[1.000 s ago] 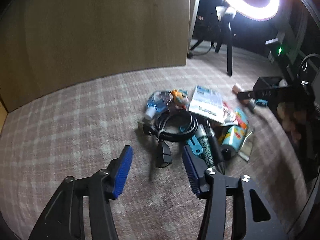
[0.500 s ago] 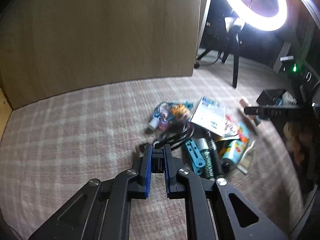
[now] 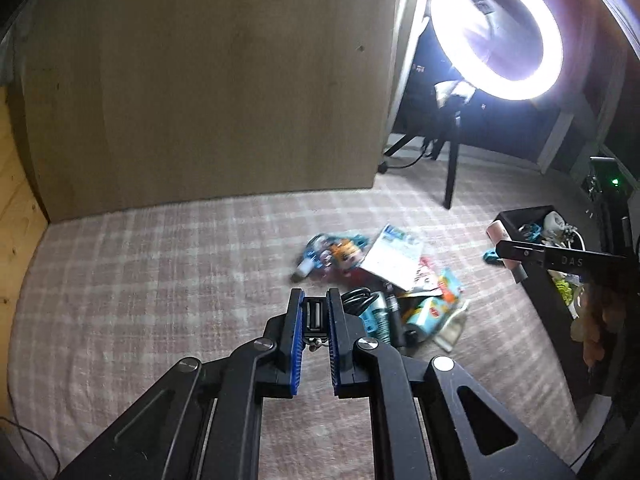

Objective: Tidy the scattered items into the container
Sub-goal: 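Carry pink bottle and black plug over black tray and open both grippers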

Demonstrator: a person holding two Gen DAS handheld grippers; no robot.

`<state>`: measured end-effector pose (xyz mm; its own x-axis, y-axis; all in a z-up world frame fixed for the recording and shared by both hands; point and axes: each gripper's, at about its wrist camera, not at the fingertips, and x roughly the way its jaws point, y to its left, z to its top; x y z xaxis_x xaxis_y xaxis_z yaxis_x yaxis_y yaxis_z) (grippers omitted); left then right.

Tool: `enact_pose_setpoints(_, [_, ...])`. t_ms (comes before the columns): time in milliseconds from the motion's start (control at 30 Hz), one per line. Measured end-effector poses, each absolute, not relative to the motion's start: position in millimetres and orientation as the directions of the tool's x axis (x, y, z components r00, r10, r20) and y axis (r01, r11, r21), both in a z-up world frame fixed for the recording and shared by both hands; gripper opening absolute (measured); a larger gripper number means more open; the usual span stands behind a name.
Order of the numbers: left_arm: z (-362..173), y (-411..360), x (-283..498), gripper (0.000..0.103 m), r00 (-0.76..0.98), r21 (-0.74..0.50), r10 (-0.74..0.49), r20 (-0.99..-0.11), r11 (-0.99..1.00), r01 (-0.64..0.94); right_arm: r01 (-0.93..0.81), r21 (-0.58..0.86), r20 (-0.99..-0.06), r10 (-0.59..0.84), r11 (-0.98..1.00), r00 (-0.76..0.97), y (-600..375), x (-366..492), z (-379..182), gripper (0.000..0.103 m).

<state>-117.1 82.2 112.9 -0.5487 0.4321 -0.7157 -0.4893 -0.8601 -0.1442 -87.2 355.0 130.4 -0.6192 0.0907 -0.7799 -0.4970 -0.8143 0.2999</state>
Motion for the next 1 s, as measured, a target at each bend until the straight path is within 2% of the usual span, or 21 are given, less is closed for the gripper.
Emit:
enact_pose_setpoints(367, [164,155,-60,0.010,-0.507,-0.138,0.540,-0.672,-0.764,-0.630,-0.590,0.314,-0.715,0.223,-0.744,-0.663,361,29,183,0.019])
enact_pose_setpoints(633, [192,262,9,0.010,-0.398,-0.145,0.637,-0.660,-0.628,-0.764,-0.717,0.280,-0.709,0.366,-0.638,-0.602,414,152,195,0.019])
enact_pose_setpoints(1000, [198,408,66,0.010,-0.340,-0.170,0.677,-0.653,-0.569,-0.805,-0.753,0.243,-0.739,0.386,-0.611,-0.552,507,247,191,0.019])
